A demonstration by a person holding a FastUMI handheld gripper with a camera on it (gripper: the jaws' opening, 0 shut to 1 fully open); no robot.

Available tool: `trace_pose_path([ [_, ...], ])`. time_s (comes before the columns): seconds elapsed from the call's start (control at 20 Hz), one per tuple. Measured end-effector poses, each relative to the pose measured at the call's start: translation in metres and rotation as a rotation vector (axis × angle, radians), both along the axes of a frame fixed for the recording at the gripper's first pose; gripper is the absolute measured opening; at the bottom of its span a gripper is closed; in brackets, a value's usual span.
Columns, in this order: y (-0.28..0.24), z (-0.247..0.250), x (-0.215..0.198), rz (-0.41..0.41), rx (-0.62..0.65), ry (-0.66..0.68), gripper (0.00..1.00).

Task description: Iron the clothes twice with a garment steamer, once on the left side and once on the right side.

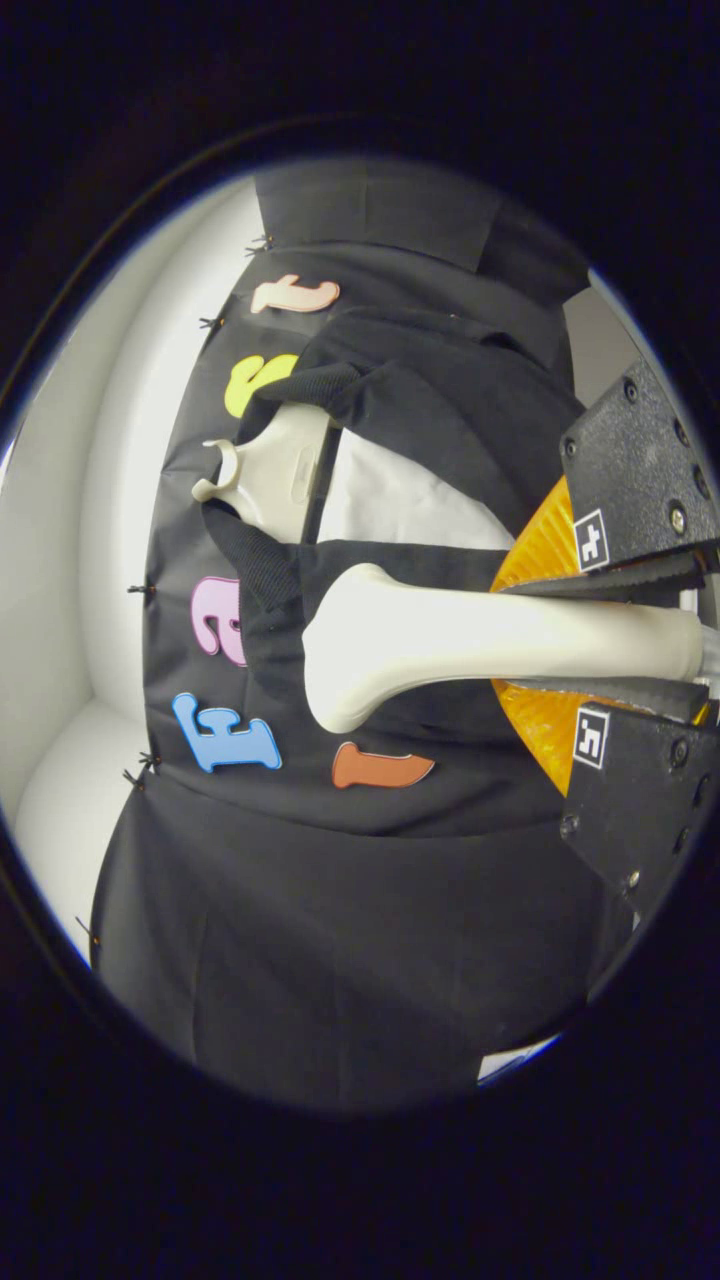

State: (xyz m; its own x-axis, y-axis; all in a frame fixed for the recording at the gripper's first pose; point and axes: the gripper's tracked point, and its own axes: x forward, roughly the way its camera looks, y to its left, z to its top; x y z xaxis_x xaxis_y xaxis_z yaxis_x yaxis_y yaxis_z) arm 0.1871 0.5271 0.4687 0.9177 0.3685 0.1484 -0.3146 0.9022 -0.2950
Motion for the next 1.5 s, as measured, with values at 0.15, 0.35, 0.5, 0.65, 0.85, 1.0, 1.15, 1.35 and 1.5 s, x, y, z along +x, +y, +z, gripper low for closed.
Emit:
trace_pose_path([
  [0.15,-0.003,-0.013,0.003,-0.003,0.0,0.023,0.36],
  [0.35,-0.009,-0.029,0.007,-0.009,0.002,0.05,0.36],
  [0.5,-0.013,-0.043,0.009,-0.012,-0.007,0.066,0.36],
  [0.65,-0.016,-0.061,0.009,-0.013,-0.014,0.087,0.36],
  [0.85,-0.022,-0.089,0.009,-0.016,-0.022,0.122,0.36],
  [1.0,-0.028,-0.107,0.01,-0.025,-0.029,0.149,0.36],
  [1.15,-0.031,-0.124,0.01,-0.027,-0.046,0.167,0.36],
  [1.35,-0.032,-0.152,0.009,-0.019,-0.063,0.203,0.36],
  [1.5,-0.035,-0.177,0.01,-0.022,-0.077,0.238,0.36],
])
